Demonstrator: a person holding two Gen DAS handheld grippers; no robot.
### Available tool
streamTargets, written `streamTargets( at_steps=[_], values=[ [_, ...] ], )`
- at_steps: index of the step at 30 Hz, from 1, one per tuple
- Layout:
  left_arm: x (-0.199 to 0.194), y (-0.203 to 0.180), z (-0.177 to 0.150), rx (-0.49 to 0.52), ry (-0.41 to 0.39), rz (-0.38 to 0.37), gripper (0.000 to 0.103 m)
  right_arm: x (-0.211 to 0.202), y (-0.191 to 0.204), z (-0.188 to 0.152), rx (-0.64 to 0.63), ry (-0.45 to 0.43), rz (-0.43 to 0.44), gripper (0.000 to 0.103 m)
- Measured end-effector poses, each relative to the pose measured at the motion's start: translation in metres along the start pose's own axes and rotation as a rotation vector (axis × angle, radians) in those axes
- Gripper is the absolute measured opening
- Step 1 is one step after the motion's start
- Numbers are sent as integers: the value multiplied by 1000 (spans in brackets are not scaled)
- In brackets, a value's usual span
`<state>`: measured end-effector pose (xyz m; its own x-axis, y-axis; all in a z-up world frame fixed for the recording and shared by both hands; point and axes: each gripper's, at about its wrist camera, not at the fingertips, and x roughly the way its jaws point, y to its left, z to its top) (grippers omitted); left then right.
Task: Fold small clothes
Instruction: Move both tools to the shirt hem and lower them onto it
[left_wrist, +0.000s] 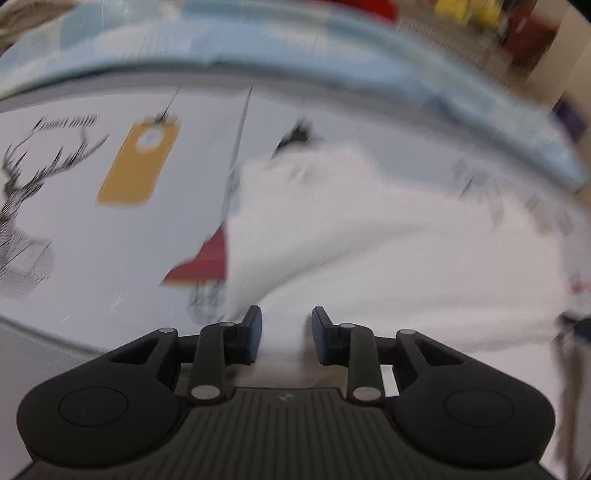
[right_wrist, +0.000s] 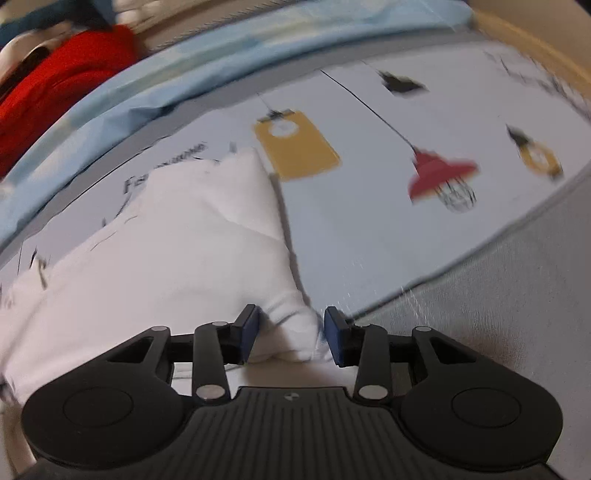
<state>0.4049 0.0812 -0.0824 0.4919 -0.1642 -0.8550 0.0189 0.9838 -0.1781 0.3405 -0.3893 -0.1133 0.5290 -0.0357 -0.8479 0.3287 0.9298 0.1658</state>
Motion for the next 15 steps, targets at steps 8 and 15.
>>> streamTargets(
  at_steps=[8,15],
  values=[
    [-66,-33,-27,170,-113,59,36,-91,-16,1,101,-130,-2,46],
    [-161,-32,-68,225,-178,88,36,-214,-36,-40,53,-246,113,46]
  ],
)
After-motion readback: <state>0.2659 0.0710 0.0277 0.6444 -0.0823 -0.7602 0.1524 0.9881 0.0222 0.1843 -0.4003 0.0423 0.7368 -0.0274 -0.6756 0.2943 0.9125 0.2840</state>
